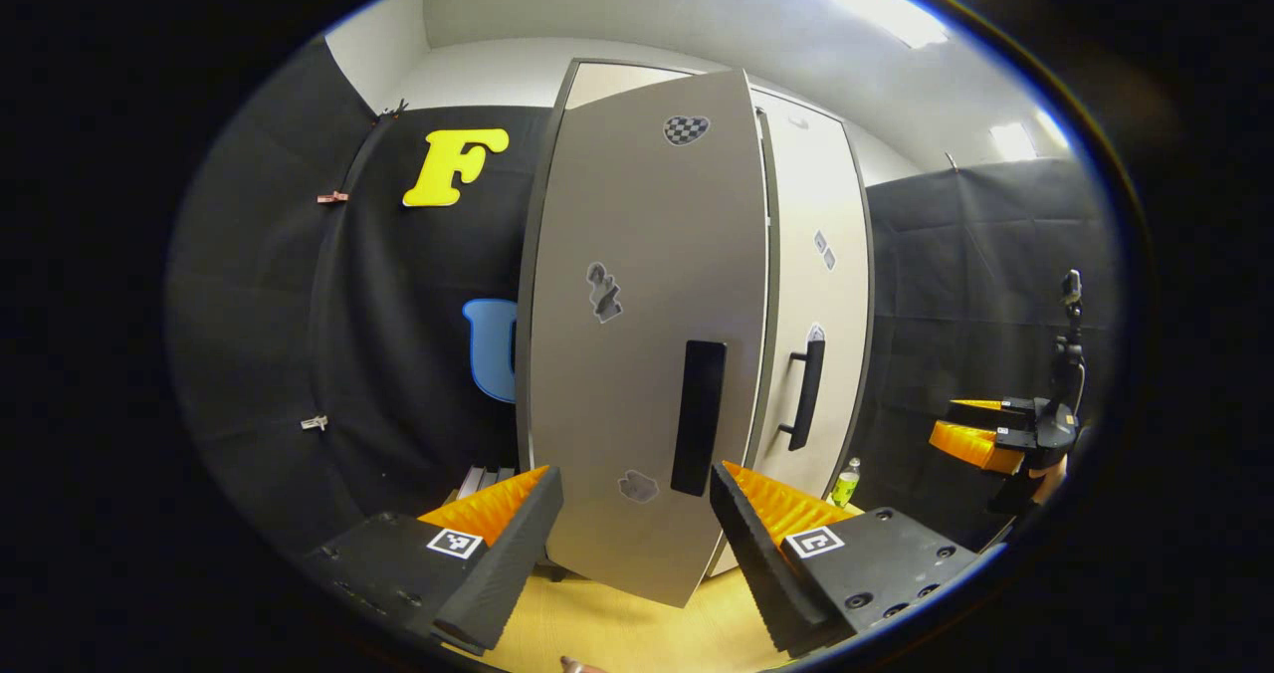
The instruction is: Grab one shoe with the right hand and put it into the shoe cabinet, grab the other shoe with the left hand and put it into the shoe cabinet; then close the right door with the right hand and the left door with the left hand.
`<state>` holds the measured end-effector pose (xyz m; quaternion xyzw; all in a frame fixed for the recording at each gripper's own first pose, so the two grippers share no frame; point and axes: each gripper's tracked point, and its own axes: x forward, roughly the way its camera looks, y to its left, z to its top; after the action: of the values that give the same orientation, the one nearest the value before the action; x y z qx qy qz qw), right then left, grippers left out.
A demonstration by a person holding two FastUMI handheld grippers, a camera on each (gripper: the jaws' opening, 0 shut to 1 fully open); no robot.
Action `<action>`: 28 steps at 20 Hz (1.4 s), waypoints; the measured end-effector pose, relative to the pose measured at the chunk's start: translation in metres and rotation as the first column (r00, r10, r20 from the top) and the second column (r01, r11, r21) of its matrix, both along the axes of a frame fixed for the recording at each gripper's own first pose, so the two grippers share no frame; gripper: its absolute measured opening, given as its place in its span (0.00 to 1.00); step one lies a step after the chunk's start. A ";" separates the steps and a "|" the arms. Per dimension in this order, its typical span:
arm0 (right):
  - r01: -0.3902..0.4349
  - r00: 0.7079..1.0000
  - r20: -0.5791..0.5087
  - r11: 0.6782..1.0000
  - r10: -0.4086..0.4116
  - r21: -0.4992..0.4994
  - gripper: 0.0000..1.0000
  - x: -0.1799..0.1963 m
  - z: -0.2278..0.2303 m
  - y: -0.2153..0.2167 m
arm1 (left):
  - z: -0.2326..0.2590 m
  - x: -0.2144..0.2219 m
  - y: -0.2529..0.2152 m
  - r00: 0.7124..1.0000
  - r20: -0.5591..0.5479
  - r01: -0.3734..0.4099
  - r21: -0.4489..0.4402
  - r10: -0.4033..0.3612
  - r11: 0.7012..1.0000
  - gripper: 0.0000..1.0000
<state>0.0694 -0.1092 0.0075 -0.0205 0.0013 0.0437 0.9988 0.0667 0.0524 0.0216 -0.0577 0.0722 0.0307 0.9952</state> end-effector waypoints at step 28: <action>0.003 1.000 0.000 1.000 -0.003 -0.020 0.98 0.007 -0.001 0.025 | 0.007 0.003 -0.005 0.995 0.058 0.078 0.022 -0.080 0.997 0.95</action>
<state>0.0767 -0.0845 0.0069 -0.0304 0.0017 0.0423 0.9986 0.0693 0.0475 0.0290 -0.0460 0.0448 -0.0096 0.9979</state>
